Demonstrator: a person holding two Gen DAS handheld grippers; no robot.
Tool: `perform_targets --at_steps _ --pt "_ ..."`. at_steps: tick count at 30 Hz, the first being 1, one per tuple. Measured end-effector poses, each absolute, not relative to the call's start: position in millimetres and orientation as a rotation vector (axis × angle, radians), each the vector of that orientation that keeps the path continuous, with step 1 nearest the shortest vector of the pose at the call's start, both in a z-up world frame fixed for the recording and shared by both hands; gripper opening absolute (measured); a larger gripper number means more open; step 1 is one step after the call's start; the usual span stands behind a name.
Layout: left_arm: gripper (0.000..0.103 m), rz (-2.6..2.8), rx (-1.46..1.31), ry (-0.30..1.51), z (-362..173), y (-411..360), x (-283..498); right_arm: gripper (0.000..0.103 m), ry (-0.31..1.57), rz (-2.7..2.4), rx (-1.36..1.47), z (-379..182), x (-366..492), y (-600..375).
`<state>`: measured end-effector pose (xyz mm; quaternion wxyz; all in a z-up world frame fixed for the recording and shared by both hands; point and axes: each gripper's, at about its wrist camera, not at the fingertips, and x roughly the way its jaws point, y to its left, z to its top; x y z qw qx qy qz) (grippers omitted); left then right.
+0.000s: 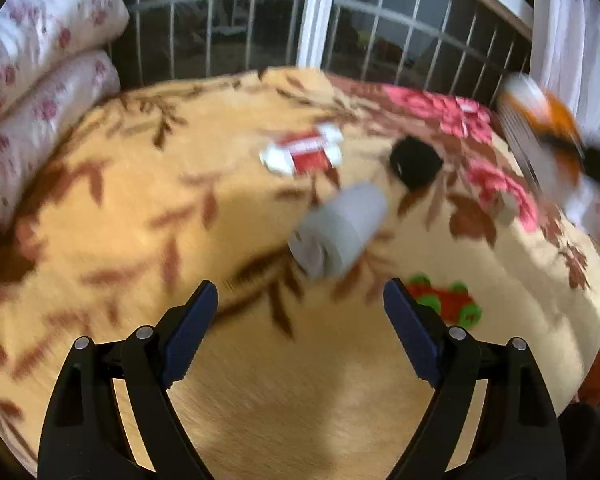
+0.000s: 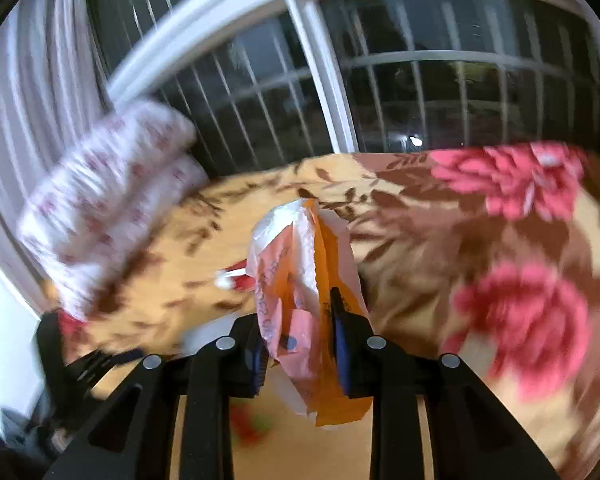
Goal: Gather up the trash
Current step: 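Grasp the orange wrapper with the right tool while the left tool grasps the red-white carton, then carry the wrapper and carton with both tools over the orange bin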
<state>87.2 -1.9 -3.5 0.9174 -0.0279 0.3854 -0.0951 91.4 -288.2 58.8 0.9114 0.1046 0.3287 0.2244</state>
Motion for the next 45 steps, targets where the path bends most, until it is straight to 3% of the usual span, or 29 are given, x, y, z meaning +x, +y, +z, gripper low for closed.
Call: perform_targets --at_steps 6,11,19,21,22,26,31,36,40,45 --pt "0.083 -0.160 0.202 0.799 12.8 -14.5 147.6 0.027 0.650 0.373 0.407 -5.7 51.0 -313.7" --pt "0.083 -0.188 0.413 0.846 -5.3 -37.9 204.8 0.027 0.653 0.401 0.419 -8.9 58.0 -320.8" --pt "0.081 -0.247 0.401 0.951 -23.6 -57.1 275.4 0.028 0.683 0.374 0.427 -19.8 60.4 -326.8" --pt "0.045 -0.246 0.366 0.994 -30.4 -57.6 285.6 0.029 0.690 0.377 0.406 -22.0 60.9 -323.4" --pt "0.034 -0.257 0.334 1.031 -34.1 -57.2 291.2 0.029 0.691 0.375 0.400 -22.3 61.0 -322.0" --pt "0.027 -0.212 0.243 1.019 -29.0 -50.3 287.8 0.029 0.687 0.374 0.370 -21.5 61.2 -317.4" --pt "0.027 -0.202 0.109 0.895 26.4 -34.8 240.3 0.029 0.681 0.386 0.387 -20.6 58.3 -320.9" --pt "0.027 -0.267 0.069 0.756 78.5 -40.8 130.0 0.029 0.656 0.395 0.398 -15.0 47.6 -324.3" --pt "0.027 -0.316 0.052 0.719 79.7 -47.3 43.4 0.029 0.627 0.466 0.384 -7.4 23.2 -318.6" --pt "0.027 -0.328 0.071 0.756 38.1 -52.4 -52.3 0.029 0.650 0.640 0.399 4.0 -34.6 -309.0"
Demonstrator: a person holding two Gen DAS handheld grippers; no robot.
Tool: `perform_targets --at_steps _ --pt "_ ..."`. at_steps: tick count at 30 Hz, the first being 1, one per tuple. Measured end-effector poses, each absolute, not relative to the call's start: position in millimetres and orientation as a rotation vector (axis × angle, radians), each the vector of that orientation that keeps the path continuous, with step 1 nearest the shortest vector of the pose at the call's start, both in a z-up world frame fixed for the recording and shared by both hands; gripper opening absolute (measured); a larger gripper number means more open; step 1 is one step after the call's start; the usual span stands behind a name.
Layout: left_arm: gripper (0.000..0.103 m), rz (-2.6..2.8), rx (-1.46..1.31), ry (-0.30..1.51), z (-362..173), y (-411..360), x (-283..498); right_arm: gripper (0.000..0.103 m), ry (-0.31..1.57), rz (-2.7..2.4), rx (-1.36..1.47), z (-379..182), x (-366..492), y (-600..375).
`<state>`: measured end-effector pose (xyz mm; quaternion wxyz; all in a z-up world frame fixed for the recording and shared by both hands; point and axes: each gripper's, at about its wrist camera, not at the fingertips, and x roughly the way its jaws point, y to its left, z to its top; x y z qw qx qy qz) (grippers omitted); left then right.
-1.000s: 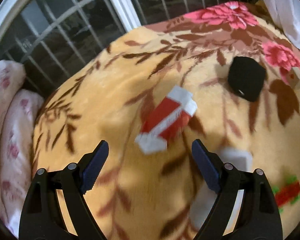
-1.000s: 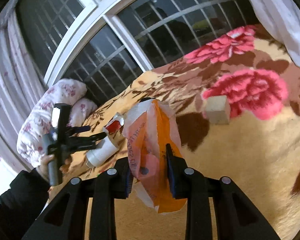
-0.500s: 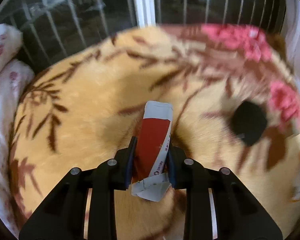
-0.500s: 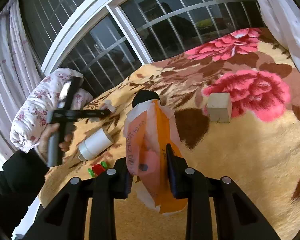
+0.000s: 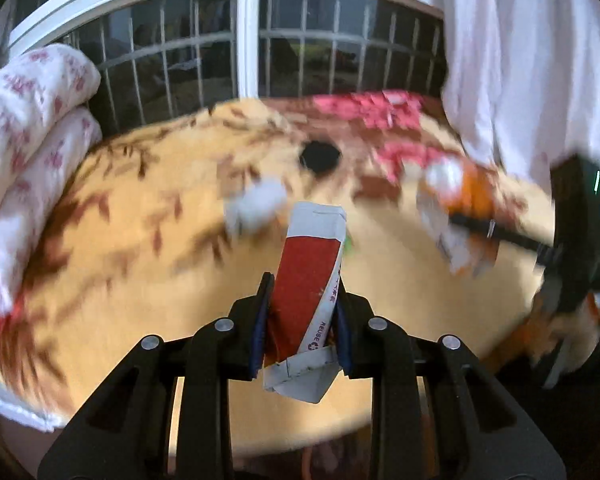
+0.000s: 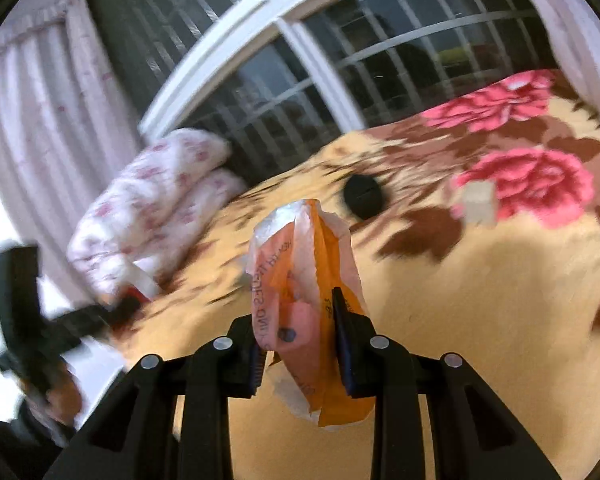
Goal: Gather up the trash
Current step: 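Carry the wrapper and carton with both tools over the orange bin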
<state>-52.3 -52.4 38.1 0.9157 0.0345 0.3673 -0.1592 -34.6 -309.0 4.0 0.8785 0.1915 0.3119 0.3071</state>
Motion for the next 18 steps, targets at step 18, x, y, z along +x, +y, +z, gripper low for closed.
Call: perform_targets --at_steps 18 --pt "0.027 -0.366 0.226 1.280 -163.8 -82.9 -117.2 0.031 1.257 0.605 0.191 -132.2 -157.1 -274.4"
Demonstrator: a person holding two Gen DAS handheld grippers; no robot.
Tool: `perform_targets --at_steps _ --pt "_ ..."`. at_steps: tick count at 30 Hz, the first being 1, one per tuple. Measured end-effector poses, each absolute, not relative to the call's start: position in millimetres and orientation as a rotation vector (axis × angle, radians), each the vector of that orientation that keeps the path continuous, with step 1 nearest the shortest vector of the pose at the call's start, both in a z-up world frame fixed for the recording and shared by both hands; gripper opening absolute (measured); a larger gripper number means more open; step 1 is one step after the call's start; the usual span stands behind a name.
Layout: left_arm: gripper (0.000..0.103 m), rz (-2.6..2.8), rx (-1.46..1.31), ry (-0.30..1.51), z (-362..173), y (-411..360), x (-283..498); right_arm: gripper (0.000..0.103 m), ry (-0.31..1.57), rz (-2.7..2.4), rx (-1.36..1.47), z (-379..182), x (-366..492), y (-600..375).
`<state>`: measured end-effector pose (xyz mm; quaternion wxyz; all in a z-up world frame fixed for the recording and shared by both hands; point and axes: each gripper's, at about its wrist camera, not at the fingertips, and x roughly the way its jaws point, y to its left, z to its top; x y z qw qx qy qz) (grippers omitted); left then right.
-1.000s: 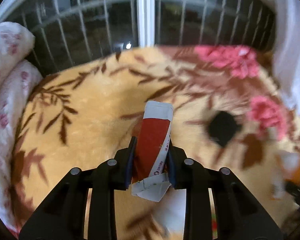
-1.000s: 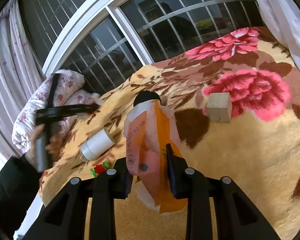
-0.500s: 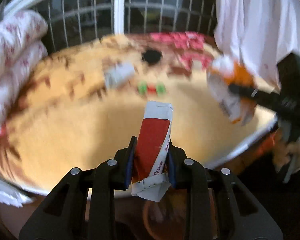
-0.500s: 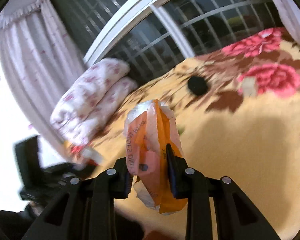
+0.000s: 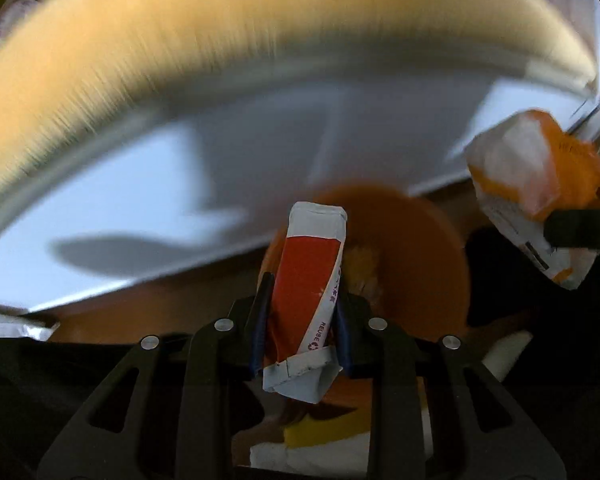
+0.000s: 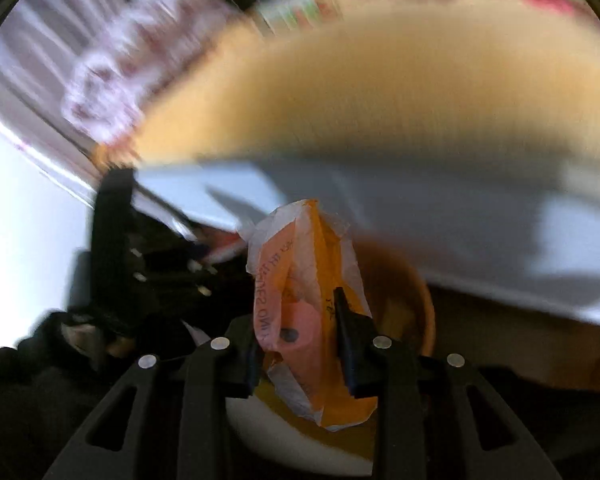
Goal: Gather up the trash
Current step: 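Carry the wrapper and carton with both tools over the orange bin, then open both tools to drop the wrapper and carton into the bin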
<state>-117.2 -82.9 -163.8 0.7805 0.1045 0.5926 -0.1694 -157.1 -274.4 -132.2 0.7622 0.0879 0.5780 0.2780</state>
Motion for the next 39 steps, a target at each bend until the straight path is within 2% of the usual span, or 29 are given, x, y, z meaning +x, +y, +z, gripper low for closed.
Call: perform_targets --at_steps 6,10,15,16,17,19,32,35,39 --pt "0.027 -0.386 0.265 1.445 -217.2 -89.9 -106.7 0.031 1.446 0.526 0.243 -204.1 -139.4 -266.4" --pt "0.027 -0.394 0.301 1.504 -237.7 -95.4 -109.4 0.031 1.504 0.507 0.214 -224.6 -140.1 -261.2" --pt "0.029 -0.403 0.338 1.518 -244.6 -98.9 -110.7 0.046 1.510 0.494 0.197 -229.3 -138.8 -257.9" --pt "0.034 -0.400 0.348 1.514 -243.8 -99.5 -111.9 0.051 1.514 0.491 0.194 -229.5 -140.2 -256.0" --pt "0.046 -0.399 0.359 1.511 -244.2 -100.6 -110.7 0.061 1.519 0.484 0.191 -230.4 -141.7 -255.6" --pt "0.068 -0.387 0.382 1.491 -242.8 -99.2 -111.4 0.063 1.520 0.469 0.197 -230.0 -139.4 -258.2" --pt "0.068 -0.386 0.381 1.418 -229.3 -102.0 -121.2 0.064 1.446 0.426 0.268 -206.6 -149.1 -278.7" --pt "0.068 -0.383 0.376 1.388 -222.1 -101.9 -124.4 0.064 1.418 0.422 0.273 -190.9 -154.1 -288.6" --pt "0.069 -0.410 0.355 1.281 -183.6 -99.0 -130.8 0.064 1.336 0.453 0.259 -147.3 -160.8 -291.4"
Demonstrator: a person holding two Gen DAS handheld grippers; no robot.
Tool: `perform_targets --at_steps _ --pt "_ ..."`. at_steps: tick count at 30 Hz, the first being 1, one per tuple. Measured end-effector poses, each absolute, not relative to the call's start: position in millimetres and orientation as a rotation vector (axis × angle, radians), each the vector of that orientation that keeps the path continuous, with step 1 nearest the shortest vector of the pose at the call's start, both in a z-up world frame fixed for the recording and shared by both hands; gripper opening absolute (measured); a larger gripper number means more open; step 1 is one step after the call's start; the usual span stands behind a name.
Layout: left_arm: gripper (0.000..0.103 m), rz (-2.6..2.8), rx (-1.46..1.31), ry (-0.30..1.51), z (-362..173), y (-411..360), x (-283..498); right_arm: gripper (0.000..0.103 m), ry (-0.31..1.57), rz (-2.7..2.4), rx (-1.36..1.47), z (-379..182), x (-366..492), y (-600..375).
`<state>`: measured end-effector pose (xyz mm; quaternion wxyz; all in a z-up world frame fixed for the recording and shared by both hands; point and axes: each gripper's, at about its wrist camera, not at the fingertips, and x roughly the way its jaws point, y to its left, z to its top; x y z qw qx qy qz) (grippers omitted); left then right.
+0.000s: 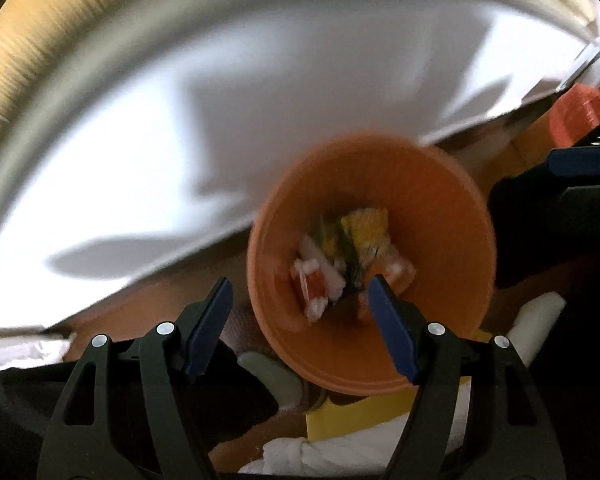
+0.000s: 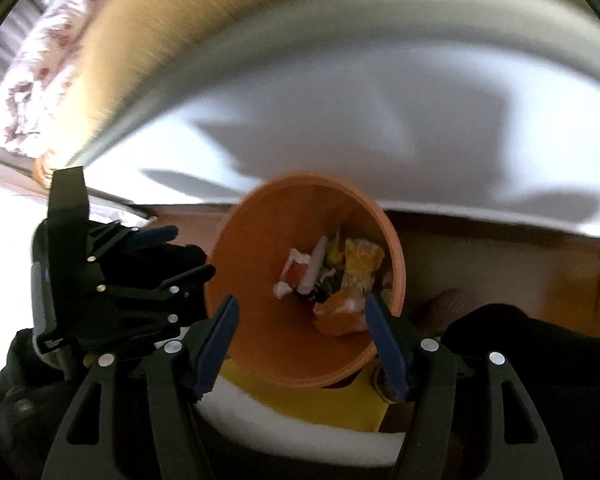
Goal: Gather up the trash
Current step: 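Open both tools to drop the wrapper and carton into the bin, then move both tools back over the bed, then grasp the red toy car with the right tool while the left tool grasps the white bottle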
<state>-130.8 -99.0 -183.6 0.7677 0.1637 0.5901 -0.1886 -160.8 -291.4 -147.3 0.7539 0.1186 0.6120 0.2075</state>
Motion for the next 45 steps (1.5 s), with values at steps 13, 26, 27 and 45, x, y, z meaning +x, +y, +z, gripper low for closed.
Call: perform_targets --at_steps 13,26,27,45 --pt "0.081 -0.363 0.143 0.841 -16.9 -63.8 -61.8 0.072 0.948 0.456 0.141 4.8 -80.1 -297.4" --pt "0.081 -0.252 0.099 0.849 -24.3 -46.0 47.4 0.077 0.858 0.453 0.082 12.3 37.8 -263.2" --pt "0.081 -0.246 0.085 0.857 -29.1 -43.5 52.5 0.077 0.866 0.466 0.062 8.1 46.0 -257.4" --pt "0.082 -0.225 -0.115 0.837 -37.6 7.3 61.6 0.077 1.076 0.872 -0.206 -62.1 133.3 -163.2"
